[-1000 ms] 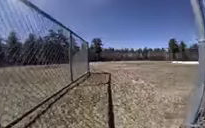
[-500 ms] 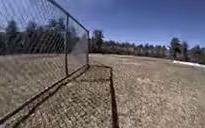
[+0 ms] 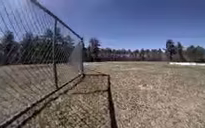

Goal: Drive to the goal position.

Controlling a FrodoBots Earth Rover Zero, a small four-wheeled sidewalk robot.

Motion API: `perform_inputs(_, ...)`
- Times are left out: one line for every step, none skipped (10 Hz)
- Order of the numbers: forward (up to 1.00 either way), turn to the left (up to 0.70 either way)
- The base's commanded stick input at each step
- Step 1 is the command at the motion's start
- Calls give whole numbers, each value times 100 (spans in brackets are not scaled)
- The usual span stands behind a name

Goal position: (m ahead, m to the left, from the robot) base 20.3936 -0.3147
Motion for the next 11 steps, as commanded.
perform_inputs(70,0)
perform_inputs(70,-29)
perform_inputs(70,-13)
perform_inputs(70,0)
perform_inputs(70,0)
perform_inputs(70,0)
perform_inputs(70,0)
perform_inputs(70,0)
perform_inputs(70,-12)
perform_inputs(70,-27)
perform_inputs(70,-33)
